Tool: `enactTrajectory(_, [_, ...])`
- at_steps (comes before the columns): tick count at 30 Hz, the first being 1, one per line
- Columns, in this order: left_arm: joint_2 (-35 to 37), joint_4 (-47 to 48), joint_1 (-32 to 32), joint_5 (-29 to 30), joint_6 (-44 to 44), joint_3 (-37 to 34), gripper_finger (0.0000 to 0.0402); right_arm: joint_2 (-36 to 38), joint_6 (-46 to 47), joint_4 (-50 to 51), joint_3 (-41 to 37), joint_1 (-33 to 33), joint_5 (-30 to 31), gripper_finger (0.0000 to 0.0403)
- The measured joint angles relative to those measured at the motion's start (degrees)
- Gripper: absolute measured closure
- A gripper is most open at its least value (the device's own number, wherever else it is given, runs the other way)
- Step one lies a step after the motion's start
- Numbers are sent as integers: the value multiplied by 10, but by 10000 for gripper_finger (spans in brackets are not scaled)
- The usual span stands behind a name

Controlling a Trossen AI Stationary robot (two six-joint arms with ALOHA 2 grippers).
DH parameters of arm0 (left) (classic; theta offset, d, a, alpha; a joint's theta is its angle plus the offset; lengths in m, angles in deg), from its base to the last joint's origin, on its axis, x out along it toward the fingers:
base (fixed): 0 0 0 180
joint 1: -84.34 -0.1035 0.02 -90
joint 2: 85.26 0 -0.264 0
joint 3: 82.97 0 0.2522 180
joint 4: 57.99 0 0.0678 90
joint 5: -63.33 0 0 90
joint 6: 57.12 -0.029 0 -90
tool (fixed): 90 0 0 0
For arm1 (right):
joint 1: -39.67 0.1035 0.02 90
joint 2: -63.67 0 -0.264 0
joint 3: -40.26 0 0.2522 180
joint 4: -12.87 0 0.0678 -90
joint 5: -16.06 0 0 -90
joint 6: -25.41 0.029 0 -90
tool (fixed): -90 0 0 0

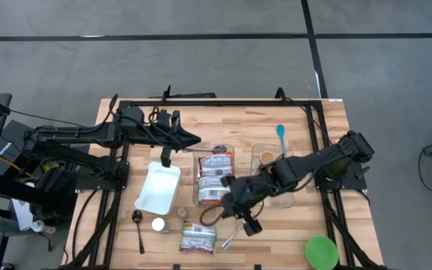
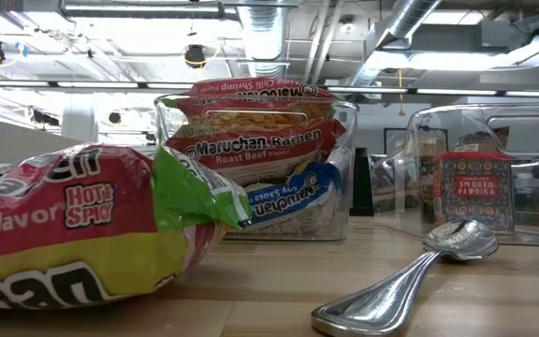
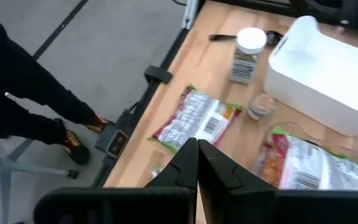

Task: Pick & Place Food Item
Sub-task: Put the green noodle pack into the left transparent bin

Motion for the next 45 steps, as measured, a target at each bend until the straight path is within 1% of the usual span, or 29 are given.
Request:
enactTrajectory(3, [0,-16,0,0,0,0,402,6,0,-44,-34,-19,-14,403])
enactTrajectory(6, [0,-34,0,0,6,0,402,25,14,-130,-105,-39,-43,403])
enactTrajectory(11, [0,-50,0,0,9,0,402,80,68,-253,-236,-65,-53,403])
enactTrajectory(14, [0,-57,0,0,9,0,402,127,86,-298,-297,-73,-53,403])
enactTrajectory(16, [0,-61,0,0,8,0,402,164,99,-304,-331,-75,-53,403])
enactTrajectory(20, [0,-73,0,0,6,0,402,231,116,-300,-378,-75,-32,403])
enactTrajectory(26, [0,-94,-3,11,8,0,402,326,136,-280,-425,-69,20,403])
enactTrajectory(32, [-1,-87,15,14,105,0,402,393,165,-231,-452,-55,73,403])
enactTrajectory(35, [-1,-74,43,14,145,0,402,415,175,-224,-468,-50,86,403])
enactTrajectory(39, [-2,-48,100,24,194,0,402,430,182,-219,-481,-44,97,403])
enactTrajectory(45, [-10,11,212,122,240,0,402,437,190,-220,-504,-43,97,403])
